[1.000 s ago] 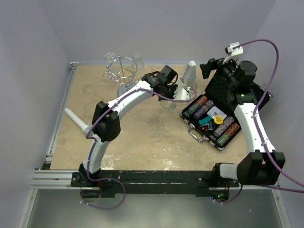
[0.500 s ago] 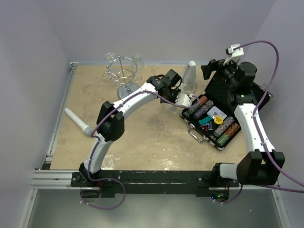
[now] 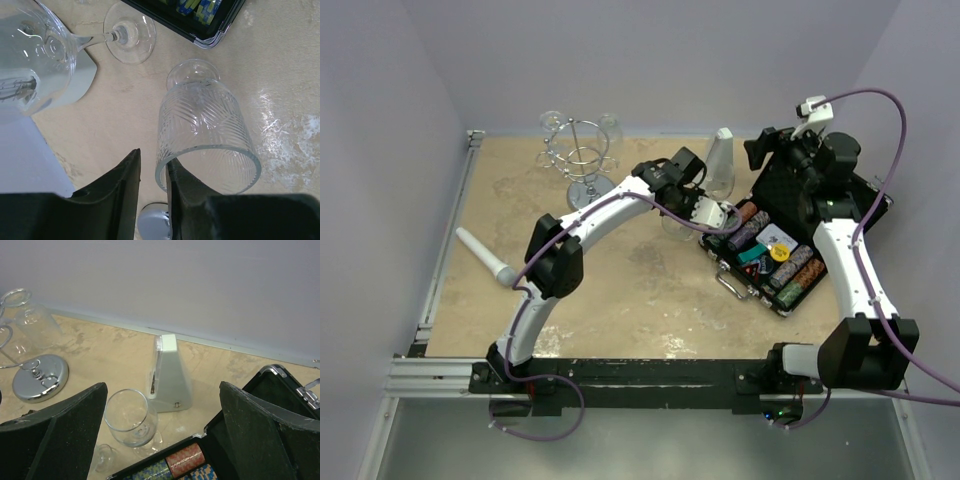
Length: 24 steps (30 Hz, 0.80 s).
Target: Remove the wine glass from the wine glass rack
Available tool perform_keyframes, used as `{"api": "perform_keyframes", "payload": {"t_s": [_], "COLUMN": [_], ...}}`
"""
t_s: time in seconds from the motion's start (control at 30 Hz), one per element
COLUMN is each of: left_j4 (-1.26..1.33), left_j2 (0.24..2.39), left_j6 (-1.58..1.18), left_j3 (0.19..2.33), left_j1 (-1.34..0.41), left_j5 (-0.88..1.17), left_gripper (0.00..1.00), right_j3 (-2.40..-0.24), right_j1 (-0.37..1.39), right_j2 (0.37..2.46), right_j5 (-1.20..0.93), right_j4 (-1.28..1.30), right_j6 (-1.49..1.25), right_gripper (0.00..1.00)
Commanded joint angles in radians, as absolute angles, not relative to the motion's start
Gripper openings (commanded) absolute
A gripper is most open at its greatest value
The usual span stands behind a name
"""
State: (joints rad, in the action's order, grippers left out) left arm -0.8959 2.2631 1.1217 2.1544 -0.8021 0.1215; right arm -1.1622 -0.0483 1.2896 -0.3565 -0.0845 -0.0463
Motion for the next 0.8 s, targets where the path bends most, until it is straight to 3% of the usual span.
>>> {"api": "perform_keyframes", "payload": {"t_s": [0.0, 0.77], "left_j4": [-0.868, -0.808], "left_j2": [2.263, 2.249], "left_j6": [1.143, 1.14], "left_j3": [2.2, 2.198], "left_j1": [-0.81, -0.827], "left_j5": [0.115, 0.118], "left_gripper": [0.31, 0.33], "right_j3": [-1.157, -1.14], "right_j1": [-0.057, -0.074], "right_j2": [1.296, 1.292], "right_j5": [-0.351, -0.362], "right_j4": [-0.124, -0.129], "right_j6": [-0.071, -0.087], "right_gripper": [0.99, 0.99]}}
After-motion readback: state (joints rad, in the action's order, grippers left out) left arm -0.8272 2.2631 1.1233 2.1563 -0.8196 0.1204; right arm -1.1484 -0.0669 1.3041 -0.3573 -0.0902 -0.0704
